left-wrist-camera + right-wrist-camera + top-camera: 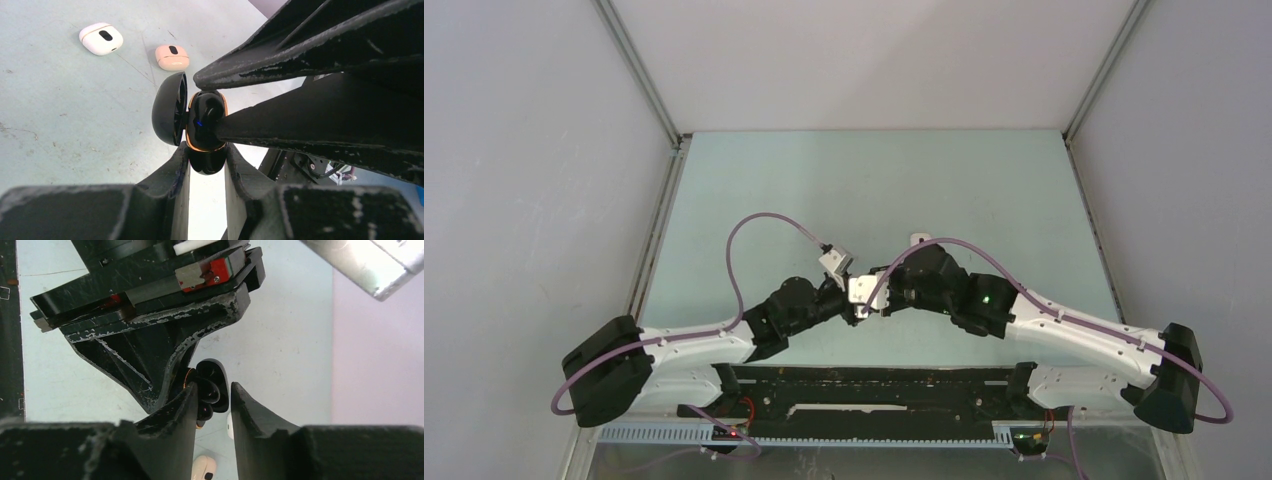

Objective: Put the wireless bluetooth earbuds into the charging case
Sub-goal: Insert the left earbud into the left side groove of the charging case, then close the charging case with the earbuds inside.

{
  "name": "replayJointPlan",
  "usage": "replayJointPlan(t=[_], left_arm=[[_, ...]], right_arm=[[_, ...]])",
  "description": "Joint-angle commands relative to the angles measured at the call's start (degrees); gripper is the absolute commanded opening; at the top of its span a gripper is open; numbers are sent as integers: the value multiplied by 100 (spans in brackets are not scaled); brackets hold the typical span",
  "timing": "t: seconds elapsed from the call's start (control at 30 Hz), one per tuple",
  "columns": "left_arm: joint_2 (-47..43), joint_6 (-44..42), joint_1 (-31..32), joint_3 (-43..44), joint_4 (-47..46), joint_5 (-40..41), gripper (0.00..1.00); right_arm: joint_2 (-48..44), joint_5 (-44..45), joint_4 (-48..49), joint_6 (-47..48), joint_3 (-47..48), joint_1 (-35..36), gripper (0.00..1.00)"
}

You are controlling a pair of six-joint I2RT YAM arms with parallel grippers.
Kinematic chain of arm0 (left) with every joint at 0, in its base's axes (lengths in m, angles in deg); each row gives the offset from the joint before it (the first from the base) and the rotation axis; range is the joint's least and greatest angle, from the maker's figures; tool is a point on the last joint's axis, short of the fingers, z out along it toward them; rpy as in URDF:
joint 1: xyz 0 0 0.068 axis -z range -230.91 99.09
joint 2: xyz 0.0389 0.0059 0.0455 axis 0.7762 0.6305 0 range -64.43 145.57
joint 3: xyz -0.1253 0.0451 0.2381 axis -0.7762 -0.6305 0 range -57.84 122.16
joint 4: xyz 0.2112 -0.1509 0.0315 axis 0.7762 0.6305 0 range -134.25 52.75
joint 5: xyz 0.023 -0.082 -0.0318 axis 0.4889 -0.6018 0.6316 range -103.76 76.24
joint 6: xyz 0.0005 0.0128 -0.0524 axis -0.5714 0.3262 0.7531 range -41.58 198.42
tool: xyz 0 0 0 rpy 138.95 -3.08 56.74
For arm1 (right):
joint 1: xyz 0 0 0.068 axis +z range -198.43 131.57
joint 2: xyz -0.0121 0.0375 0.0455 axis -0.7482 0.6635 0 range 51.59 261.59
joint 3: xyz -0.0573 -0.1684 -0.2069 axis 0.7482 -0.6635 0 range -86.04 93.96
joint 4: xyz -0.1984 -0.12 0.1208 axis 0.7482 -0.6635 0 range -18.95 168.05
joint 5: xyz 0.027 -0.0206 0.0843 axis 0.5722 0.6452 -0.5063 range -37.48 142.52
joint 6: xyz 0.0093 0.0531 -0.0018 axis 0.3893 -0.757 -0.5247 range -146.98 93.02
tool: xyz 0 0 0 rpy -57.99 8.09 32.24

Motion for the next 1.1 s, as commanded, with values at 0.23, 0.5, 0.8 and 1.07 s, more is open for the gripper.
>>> replayJointPlan(t=[0.23,0.5,0.8,1.07], left_arm=[[-239,-824,-41,-199,-644,-30,0],[-195,-1516,-41,-459,-1078,-404,0],[445,-2577,34,-1088,-2249,-1790,1],[939,-2668,164,-953,-2484,-2046,0]], right_arm=[[-384,-1085,-860,127,229,-321,62],[-753,-2989,-1875,-97,826,-1597,74],[-290,-5692,-2562,-205,802,-3216,84],[841,-5649,-2545,-276,800,-3021,100]])
